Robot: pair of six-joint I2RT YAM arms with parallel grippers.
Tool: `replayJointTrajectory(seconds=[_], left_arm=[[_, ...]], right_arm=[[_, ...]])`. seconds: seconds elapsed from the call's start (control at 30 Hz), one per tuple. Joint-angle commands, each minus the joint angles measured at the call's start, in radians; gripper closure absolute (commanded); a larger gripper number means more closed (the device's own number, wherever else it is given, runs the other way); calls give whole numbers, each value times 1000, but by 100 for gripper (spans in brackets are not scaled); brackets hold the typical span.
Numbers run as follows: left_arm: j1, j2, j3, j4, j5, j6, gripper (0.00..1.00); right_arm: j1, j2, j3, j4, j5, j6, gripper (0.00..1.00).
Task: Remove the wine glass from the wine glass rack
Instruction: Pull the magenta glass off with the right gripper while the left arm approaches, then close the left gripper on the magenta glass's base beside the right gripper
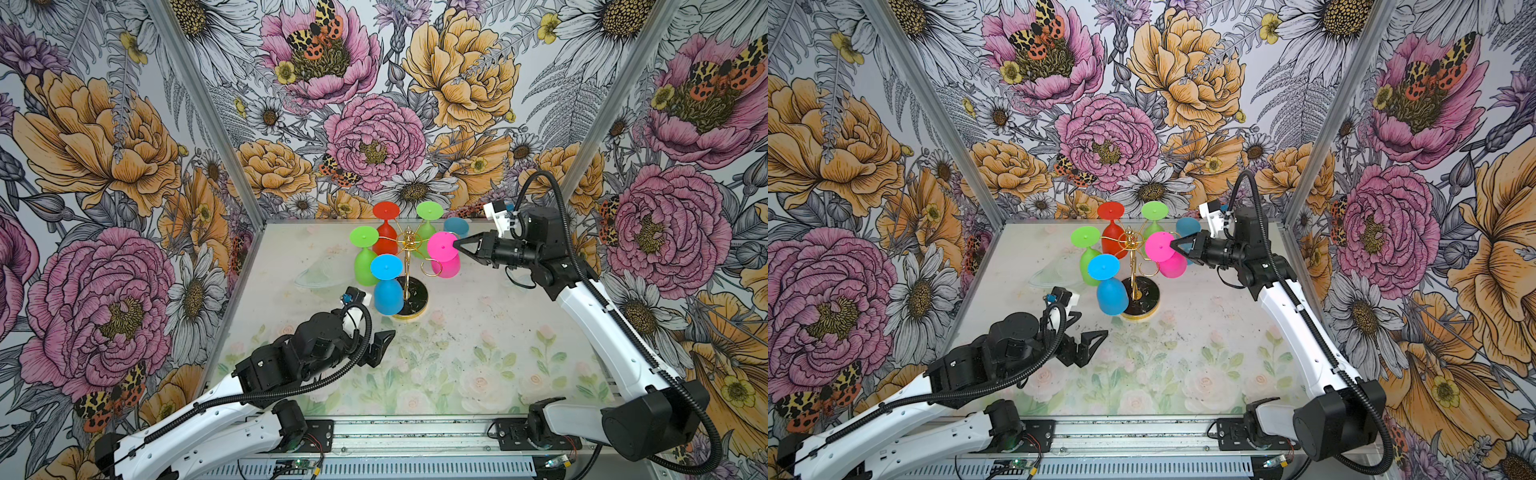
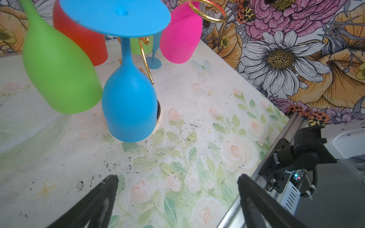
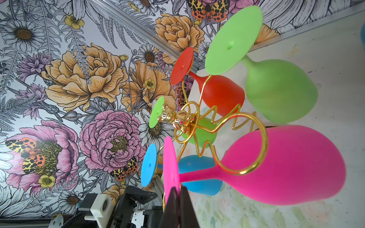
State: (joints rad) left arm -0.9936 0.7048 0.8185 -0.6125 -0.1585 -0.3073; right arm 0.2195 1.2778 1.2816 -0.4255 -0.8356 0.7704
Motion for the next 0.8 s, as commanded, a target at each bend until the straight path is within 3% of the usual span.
replayJointTrajectory(seconds=[0.0, 0.3, 0.77], left_arm=[[12, 2, 40, 59, 113, 2, 4], [19, 27, 79, 112, 254, -11, 5], [37, 156, 159, 205, 459, -86, 17]], right_arm=[[8, -53, -30, 25, -8, -3, 100], [8, -167, -105, 24, -17, -30, 100], [10, -327, -250, 23, -106, -170, 100]])
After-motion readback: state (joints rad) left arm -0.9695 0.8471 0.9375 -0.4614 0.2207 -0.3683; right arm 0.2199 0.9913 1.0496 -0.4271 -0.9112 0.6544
